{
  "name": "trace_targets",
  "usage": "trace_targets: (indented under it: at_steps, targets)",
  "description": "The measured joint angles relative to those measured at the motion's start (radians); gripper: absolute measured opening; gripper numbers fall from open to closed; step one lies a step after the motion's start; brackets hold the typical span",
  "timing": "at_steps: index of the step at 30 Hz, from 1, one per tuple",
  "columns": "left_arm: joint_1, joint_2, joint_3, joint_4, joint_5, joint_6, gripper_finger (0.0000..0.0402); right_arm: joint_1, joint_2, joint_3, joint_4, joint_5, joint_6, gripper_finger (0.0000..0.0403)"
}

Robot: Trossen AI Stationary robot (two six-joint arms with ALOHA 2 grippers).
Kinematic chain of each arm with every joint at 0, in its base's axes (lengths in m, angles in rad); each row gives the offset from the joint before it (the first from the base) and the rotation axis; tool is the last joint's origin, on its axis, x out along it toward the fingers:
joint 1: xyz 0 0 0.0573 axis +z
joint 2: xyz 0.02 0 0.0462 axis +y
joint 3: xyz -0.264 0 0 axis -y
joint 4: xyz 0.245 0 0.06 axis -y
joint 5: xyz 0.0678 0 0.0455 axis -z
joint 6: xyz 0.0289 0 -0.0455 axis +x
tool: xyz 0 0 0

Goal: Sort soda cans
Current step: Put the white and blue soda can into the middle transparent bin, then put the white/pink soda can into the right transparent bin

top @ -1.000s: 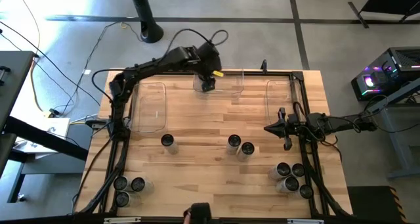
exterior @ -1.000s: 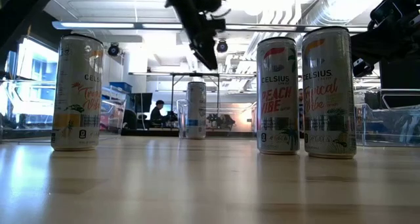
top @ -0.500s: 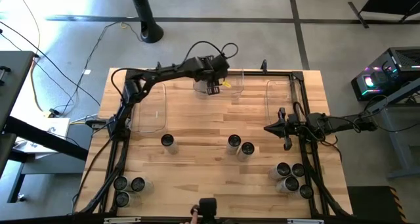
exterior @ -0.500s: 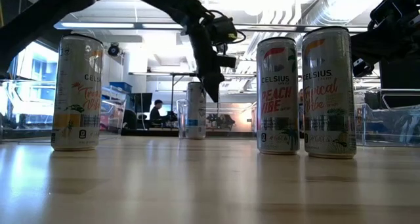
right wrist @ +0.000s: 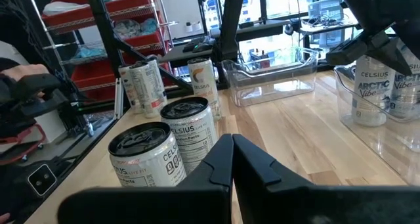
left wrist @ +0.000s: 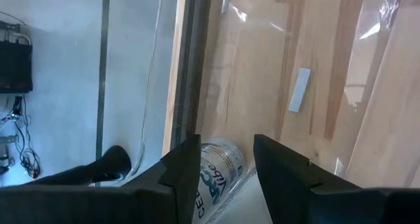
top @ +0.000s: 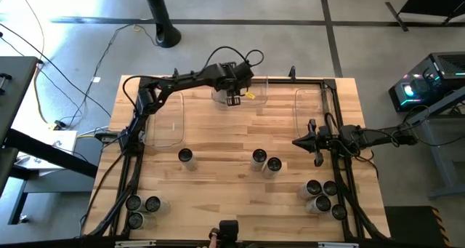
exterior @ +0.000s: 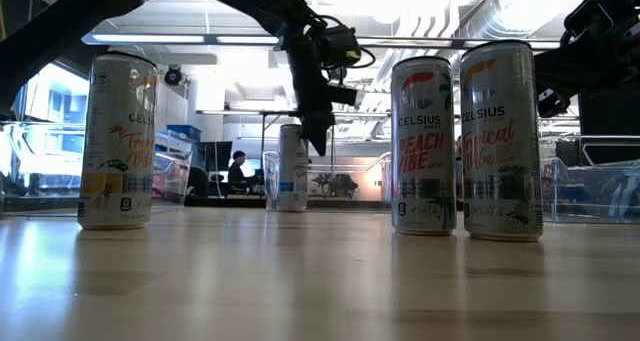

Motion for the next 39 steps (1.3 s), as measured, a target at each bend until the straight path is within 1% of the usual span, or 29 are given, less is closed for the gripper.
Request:
trace_targets:
  at_steps: [4, 9, 12, 15, 21, 22, 23, 24, 26, 27, 28, 29, 31, 35, 39]
  targets:
    - [-0.003, 0.000, 0.000, -0.022, -0.015, 0.008, 0.0133, 0.000, 0.000, 0.000, 0.000, 0.000, 0.000, 0.0000]
    - [-0.017, -0.003, -0.003, -0.050, -0.101, 0.036, 0.0132, 0.000, 0.000, 0.000, 0.000, 0.000, 0.000, 0.0000]
    - [-0.025, -0.003, 0.021, -0.101, -0.104, 0.039, 0.0132, 0.000, 0.000, 0.000, 0.000, 0.000, 0.000, 0.0000]
    - [-0.041, -0.003, 0.044, -0.114, -0.104, 0.038, 0.0132, 0.000, 0.000, 0.000, 0.000, 0.000, 0.000, 0.0000]
    - [-0.086, -0.015, 0.150, -0.136, -0.105, 0.000, 0.0132, 0.000, 0.000, 0.000, 0.000, 0.000, 0.000, 0.0000]
    - [-0.095, -0.025, 0.162, -0.140, -0.095, -0.015, 0.0132, 0.000, 0.000, 0.000, 0.000, 0.000, 0.000, 0.0000]
    - [-0.106, -0.044, 0.166, -0.136, -0.060, -0.031, 0.0132, 0.000, 0.000, 0.000, 0.000, 0.001, 0.000, 0.0000]
    - [-0.116, -0.071, 0.166, -0.123, 0.008, -0.048, 0.0130, 0.000, 0.000, 0.000, 0.000, 0.000, 0.000, 0.0000]
    - [-0.151, -0.141, 0.141, -0.058, 0.176, -0.082, 0.0123, 0.000, 0.000, 0.000, 0.000, 0.001, 0.000, 0.0000]
    - [-0.175, -0.183, 0.115, -0.009, 0.253, -0.091, 0.0116, 0.000, 0.000, 0.000, 0.000, 0.001, 0.000, 0.0000]
    - [-0.201, -0.227, 0.074, 0.048, 0.307, -0.090, 0.0108, 0.000, 0.000, 0.000, 0.000, 0.001, 0.000, 0.0000]
    - [-0.224, -0.276, 0.019, 0.110, 0.336, -0.083, 0.0099, 0.000, 0.000, 0.000, 0.000, 0.001, 0.000, 0.0000]
    - [-0.265, -0.377, -0.129, 0.243, 0.348, -0.075, 0.0079, 0.000, 0.000, 0.000, 0.000, 0.001, 0.000, 0.0000]
    - [-0.321, -0.611, -0.524, 0.537, 0.343, -0.149, 0.0043, 0.000, 0.000, 0.000, 0.000, 0.001, 0.000, 0.0000]
    - [-0.412, -0.846, -0.931, 0.879, 0.364, -0.266, 0.0018, 0.000, 0.000, 0.000, 0.000, 0.002, 0.000, 0.0000]
